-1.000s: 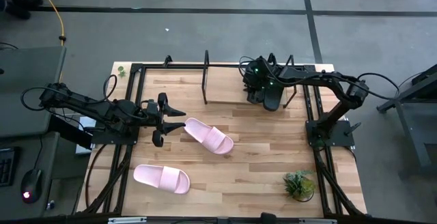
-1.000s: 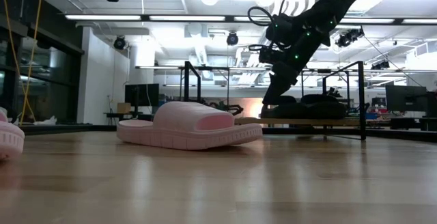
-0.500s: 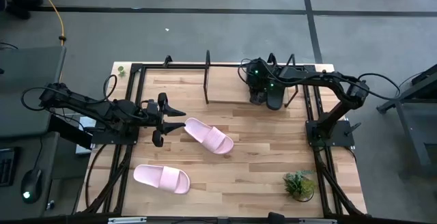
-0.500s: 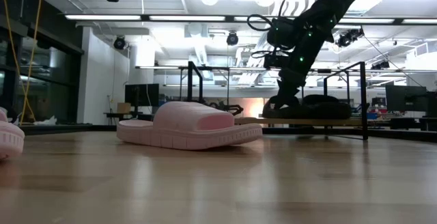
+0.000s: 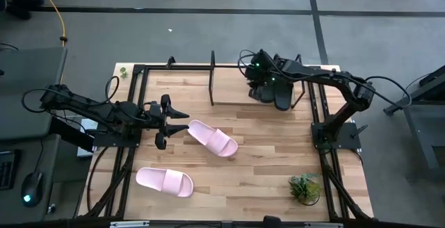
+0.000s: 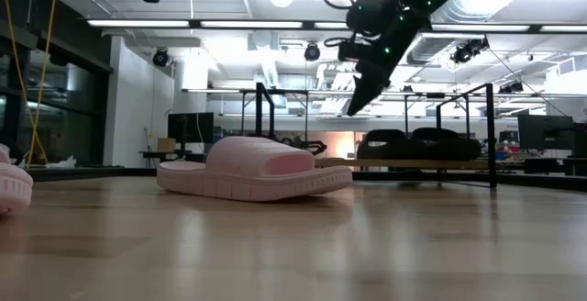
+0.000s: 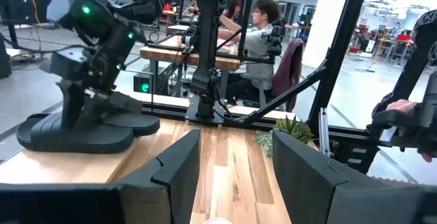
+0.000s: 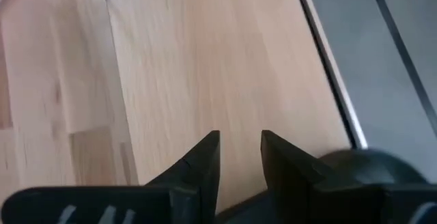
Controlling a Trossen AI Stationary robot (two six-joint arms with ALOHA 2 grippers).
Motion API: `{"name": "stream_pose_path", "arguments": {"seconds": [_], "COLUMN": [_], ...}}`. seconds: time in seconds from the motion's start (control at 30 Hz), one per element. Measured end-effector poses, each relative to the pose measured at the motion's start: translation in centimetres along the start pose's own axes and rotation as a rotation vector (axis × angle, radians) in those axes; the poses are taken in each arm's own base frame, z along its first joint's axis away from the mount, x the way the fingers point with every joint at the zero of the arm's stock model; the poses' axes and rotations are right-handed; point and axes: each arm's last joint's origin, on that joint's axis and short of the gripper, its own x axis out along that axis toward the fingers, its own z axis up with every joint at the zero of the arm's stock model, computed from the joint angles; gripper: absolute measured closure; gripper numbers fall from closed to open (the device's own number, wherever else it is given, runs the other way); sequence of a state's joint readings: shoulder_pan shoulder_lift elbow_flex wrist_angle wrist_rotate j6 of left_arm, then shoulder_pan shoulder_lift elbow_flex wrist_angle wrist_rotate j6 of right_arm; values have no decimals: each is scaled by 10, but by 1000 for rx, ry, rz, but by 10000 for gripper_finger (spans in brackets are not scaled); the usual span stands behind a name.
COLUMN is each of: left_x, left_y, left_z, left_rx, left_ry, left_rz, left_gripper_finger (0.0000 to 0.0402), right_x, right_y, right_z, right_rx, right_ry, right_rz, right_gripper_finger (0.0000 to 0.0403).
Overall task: Pick and place slides into the shelf
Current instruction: Put the black slides on the shelf
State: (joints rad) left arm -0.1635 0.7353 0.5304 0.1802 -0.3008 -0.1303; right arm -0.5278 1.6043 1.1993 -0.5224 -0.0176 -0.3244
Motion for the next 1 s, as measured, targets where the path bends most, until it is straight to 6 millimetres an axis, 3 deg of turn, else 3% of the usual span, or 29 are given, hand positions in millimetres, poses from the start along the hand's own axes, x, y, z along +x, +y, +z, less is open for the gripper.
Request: {"name": "stream_pose_path", "arguments": {"seconds": [0.13, 0.4, 1.0], "left_x": [0, 0, 0], "left_y": [0, 0, 0], "left_z": [0, 0, 0], "left_rx": [0, -2, -3], "left_ry": [0, 0, 0], "left_rz": [0, 0, 0], "left_gripper_finger": [234, 234, 234], "right_x": [2, 32, 33], "right_y": [-1, -7, -9], "right_z": [3, -11, -26], "right_rx": [-23, -18, 7], "right_ry": [-20, 97, 274], "right_rz": [27, 55, -4], "right_gripper_finger": [305, 305, 305]}}
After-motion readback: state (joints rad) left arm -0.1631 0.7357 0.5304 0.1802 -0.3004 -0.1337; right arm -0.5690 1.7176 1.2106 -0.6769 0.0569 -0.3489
